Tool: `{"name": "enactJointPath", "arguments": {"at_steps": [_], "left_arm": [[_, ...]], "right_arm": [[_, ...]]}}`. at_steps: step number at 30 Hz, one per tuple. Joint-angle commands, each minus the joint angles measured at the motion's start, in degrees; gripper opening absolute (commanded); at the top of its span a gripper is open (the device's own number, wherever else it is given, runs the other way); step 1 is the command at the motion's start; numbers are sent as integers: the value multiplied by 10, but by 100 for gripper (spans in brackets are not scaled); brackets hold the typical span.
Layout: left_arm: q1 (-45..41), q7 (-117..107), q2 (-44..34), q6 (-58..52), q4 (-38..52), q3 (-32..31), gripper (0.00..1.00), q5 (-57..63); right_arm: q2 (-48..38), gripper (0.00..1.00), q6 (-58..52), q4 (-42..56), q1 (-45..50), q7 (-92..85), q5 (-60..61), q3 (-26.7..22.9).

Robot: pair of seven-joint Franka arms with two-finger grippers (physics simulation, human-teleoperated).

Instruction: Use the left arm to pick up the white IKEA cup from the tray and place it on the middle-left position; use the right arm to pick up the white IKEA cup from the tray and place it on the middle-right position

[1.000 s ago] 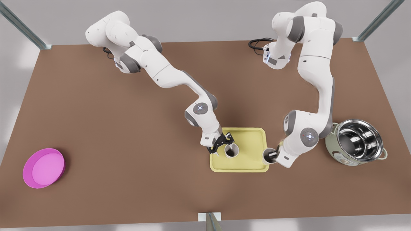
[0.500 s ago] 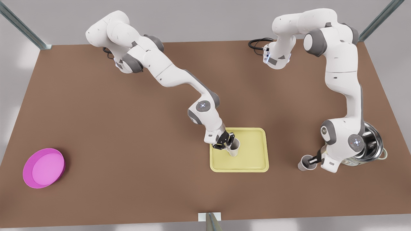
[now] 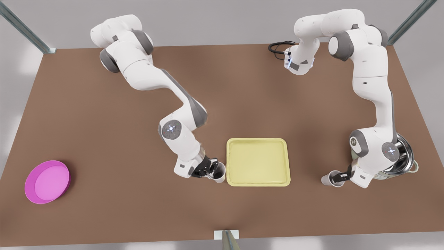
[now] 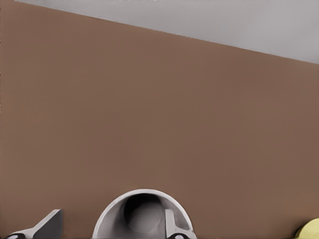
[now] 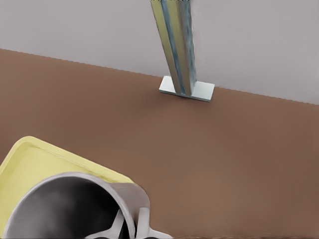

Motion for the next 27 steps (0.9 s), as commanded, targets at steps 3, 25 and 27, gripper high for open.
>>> {"name": "enactJointPath", "arguments": {"at_steps": [3, 25, 27], "left_arm": [[5, 34, -66, -136, 12, 2, 100, 13], [-34, 9, -273, -377, 3, -18, 100, 30], [-34, 9, -271, -375, 3, -18, 100, 31]], "right_arm": [[-25, 0, -176, 0, -50, -162, -22, 3], [57, 0, -128, 0, -217, -396, -95, 14], [65, 0, -116, 0, -217, -396, -95, 17]]}}
